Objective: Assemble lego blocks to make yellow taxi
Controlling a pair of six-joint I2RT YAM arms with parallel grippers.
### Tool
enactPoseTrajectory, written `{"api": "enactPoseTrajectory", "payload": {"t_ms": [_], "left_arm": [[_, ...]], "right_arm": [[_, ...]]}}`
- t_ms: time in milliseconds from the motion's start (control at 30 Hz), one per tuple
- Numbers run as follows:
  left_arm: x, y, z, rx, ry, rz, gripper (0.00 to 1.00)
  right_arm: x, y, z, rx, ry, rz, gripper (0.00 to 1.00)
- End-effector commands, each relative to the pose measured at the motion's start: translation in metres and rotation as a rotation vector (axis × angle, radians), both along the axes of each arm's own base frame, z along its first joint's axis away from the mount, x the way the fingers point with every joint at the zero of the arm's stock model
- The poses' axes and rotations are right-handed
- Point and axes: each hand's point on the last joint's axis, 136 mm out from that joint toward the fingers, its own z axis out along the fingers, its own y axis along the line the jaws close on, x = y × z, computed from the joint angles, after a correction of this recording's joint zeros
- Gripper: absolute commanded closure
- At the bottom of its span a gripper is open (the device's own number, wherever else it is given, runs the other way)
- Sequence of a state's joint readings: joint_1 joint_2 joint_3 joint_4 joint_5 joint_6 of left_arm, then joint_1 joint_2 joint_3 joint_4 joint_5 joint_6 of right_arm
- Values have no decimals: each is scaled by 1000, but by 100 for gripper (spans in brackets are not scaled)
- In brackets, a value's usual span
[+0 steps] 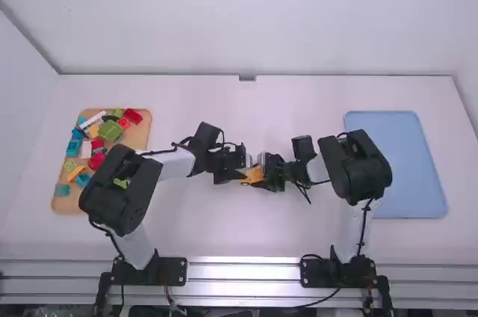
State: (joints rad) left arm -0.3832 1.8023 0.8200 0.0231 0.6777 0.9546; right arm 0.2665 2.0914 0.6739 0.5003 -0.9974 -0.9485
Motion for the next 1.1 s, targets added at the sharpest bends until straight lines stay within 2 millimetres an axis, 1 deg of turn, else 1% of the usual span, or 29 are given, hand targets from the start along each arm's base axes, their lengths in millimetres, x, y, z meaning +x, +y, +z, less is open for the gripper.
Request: {"api": "enactPoseTrajectory", "payload": {"t_ms": [0,67,133,167,200,267,367,433,567,633,733,767,833,867,900,933,967,1000,1033,1067], "left_arm": [[-7,-1,3,-8,2,-23,92],[-7,-1,3,-8,1,-24,89],[-6,-1,3,-9,-4,-25,82],[-6,-1,3,-10,-4,-24,81],[-6,-1,3,-14,-3,-23,75],[-6,-3,4,-18,-2,-19,57],[-5,-4,5,-24,-4,-21,46],[-4,-5,9,-45,-10,-27,43],[1,-10,18,-90,-46,-42,43],[4,-11,32,-121,-76,-48,43],[5,-8,45,-141,-93,-44,43],[7,-6,50,-142,-103,-35,44],[8,2,56,-123,-105,-10,50],[8,3,56,-121,-104,-7,51],[7,8,56,-105,-94,8,57],[8,12,52,-83,-85,24,69],[8,13,51,-79,-84,26,73],[7,18,44,-45,-64,45,87],[6,21,40,-25,-50,56,98],[3,21,35,-17,-27,56,98]], "right_arm": [[3,-6,-12,-53,27,-41,50],[3,-6,-12,-52,27,-40,50],[3,-6,-12,-52,27,-40,50],[3,-6,-12,-52,27,-40,50],[3,-6,-12,-52,27,-40,50],[2,-6,-12,-52,27,-40,50],[2,-6,-12,-52,27,-41,49],[2,-6,-12,-52,27,-41,49],[2,-6,-12,-52,28,-40,49],[2,-6,-13,-52,28,-40,48],[2,-6,-13,-53,28,-41,48],[2,-6,-13,-52,28,-41,48],[2,-6,-12,-52,28,-40,48],[2,-6,-12,-52,28,-41,48],[2,-6,-12,-52,27,-41,48],[3,-6,-12,-52,27,-40,48],[3,-6,-12,-52,27,-41,48],[2,-6,-12,-52,28,-41,48],[2,-6,-12,-52,27,-40,48],[2,-6,-12,-52,27,-40,48]]}}
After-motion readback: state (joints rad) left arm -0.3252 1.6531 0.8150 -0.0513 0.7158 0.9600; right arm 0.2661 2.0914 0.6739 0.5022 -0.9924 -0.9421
